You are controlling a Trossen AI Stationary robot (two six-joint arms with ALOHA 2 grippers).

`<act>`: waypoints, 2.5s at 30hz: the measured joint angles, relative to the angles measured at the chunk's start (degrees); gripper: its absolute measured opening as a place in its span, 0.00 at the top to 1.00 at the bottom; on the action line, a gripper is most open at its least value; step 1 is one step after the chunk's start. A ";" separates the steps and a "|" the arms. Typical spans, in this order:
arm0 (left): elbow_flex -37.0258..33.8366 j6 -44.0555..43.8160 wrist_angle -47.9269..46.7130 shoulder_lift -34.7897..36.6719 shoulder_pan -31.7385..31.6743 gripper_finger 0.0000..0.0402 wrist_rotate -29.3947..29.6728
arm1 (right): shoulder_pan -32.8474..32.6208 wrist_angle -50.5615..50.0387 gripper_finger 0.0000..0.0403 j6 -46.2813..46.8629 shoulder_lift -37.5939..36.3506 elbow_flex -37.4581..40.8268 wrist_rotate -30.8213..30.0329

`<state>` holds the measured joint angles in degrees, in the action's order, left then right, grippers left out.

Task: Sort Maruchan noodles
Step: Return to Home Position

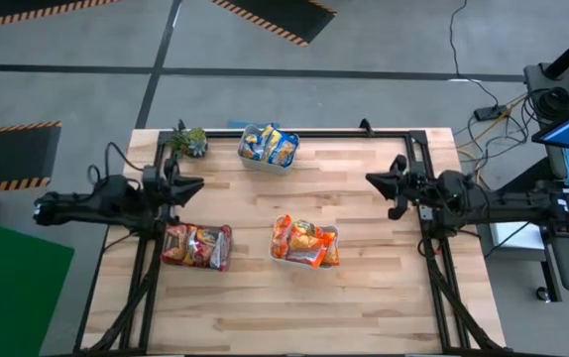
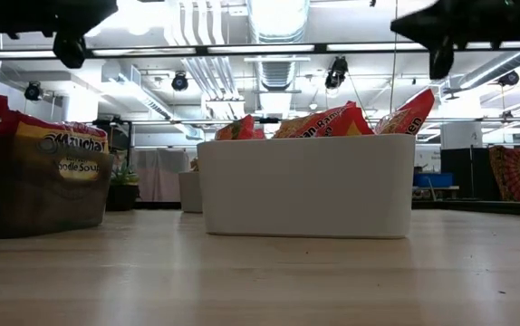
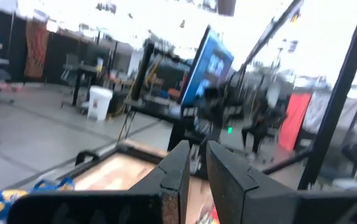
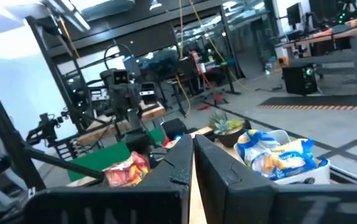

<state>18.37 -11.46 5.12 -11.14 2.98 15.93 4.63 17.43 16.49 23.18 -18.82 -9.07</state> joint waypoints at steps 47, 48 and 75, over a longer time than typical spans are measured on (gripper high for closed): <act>-17.33 0.00 3.79 10.81 -0.04 0.91 0.00 | 0.04 -14.76 0.98 -0.02 -18.82 18.17 0.08; -17.33 0.00 3.76 10.77 -0.04 0.91 0.00 | 0.04 -14.53 0.98 0.00 -19.31 18.17 0.04; -17.26 0.00 3.76 10.48 -0.04 0.91 0.00 | 0.04 -14.12 0.98 -0.02 -20.77 18.22 0.01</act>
<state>1.11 -11.46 8.88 -0.67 2.94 15.92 4.67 3.31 16.47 2.42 -0.60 -9.06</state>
